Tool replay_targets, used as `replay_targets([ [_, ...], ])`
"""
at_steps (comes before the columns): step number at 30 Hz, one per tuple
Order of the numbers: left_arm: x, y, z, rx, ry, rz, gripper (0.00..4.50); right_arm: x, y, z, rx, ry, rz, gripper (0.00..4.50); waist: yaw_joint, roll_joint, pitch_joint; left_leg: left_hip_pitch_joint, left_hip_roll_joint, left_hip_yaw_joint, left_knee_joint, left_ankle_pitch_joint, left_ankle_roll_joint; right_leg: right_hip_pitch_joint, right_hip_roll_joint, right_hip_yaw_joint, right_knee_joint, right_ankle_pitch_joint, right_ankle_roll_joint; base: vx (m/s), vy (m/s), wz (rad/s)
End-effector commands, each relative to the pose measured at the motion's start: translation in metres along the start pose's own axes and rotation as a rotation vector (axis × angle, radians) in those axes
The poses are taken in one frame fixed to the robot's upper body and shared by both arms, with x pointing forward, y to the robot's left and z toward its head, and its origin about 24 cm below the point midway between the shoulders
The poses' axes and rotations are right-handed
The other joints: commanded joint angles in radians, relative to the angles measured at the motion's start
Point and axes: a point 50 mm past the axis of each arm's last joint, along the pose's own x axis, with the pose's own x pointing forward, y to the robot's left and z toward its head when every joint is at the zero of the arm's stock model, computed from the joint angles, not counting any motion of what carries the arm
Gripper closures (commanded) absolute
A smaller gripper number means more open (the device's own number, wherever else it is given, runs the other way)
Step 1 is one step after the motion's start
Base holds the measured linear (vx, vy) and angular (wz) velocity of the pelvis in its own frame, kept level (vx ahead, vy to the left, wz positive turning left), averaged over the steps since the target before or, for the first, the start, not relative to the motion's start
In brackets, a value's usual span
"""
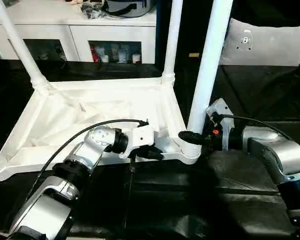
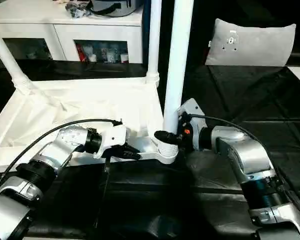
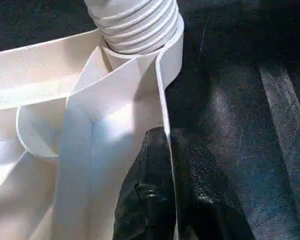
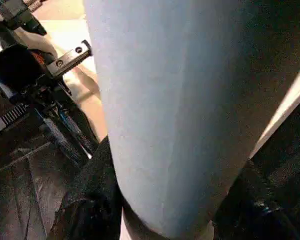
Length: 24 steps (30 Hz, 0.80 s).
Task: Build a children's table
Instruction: Insert table leg to table base
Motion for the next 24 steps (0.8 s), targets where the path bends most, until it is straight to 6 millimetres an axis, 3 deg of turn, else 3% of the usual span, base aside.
replay_targets([
  [1,0.001,-0.003,-0.002,0.029,0.054,-0.082,4.50,-0.001,-0.004,-0.023,0.092,0.049,-0.024,2.61,-0.002,-0.012,-0.060,0.037,0.095,-0.035,-0.077,-0.247,-0.006,0.017,-0.103,0.039,-0.080,-0.093,-0.266,0.000,0.000,0.00],
  [2,0.001,-0.002,-0.002,0.023,0.048,-0.070,4.50,-0.002,-0.004,-0.028,0.118,0.046,-0.031,2.61,0.000,-0.007,-0.061,0.038,0.095,-0.036,-0.075,-0.252,-0.007,0.017,-0.105,0.039,-0.081,-0.098,-0.269,0.000,0.000,0.00],
  [6,0.000,0.000,-0.004,-0.002,0.043,-0.030,4.50,-0.007,-0.003,-0.048,0.192,0.027,-0.055,2.61,0.002,-0.003,-0.061,0.041,0.098,-0.037,-0.080,-0.275,-0.017,0.015,-0.102,0.038,-0.082,-0.092,-0.268,0.000,0.000,0.00],
  [7,0.000,0.000,-0.004,-0.008,0.040,-0.022,4.50,-0.008,-0.002,-0.051,0.197,0.018,-0.058,2.61,0.004,0.003,-0.061,0.041,0.097,-0.039,-0.081,-0.291,-0.024,0.015,-0.103,0.038,-0.081,-0.097,-0.269,0.000,0.000,0.00],
  [10,-0.001,0.002,-0.005,-0.023,0.031,0.005,4.50,-0.008,0.001,-0.057,0.207,-0.003,-0.069,2.61,0.002,0.000,-0.059,0.042,0.095,-0.040,-0.084,-0.327,-0.036,0.014,-0.104,0.039,-0.086,-0.133,-0.263,0.000,0.000,0.00],
  [11,-0.002,0.003,-0.007,-0.032,0.036,0.026,4.50,-0.009,0.005,-0.063,0.207,-0.029,-0.080,2.61,0.003,0.010,-0.057,0.043,0.097,-0.041,-0.085,-0.342,-0.042,0.011,-0.105,0.041,-0.090,-0.155,-0.257,0.000,0.000,0.00],
  [19,-0.003,0.004,-0.010,-0.054,0.033,0.060,4.50,-0.009,0.023,-0.077,0.065,0.018,-0.087,2.61,0.006,0.007,-0.057,0.041,0.097,-0.045,-0.093,-0.356,-0.047,0.010,-0.103,0.041,-0.093,-0.165,-0.226,0.000,0.000,0.00],
  [24,-0.004,0.000,-0.013,-0.049,0.043,0.046,4.50,-0.003,0.028,-0.088,-0.010,0.120,-0.051,2.61,0.004,0.007,-0.053,0.046,0.098,-0.048,-0.095,-0.400,-0.054,0.005,-0.106,0.045,-0.101,-0.249,-0.209,0.000,0.000,0.00],
])
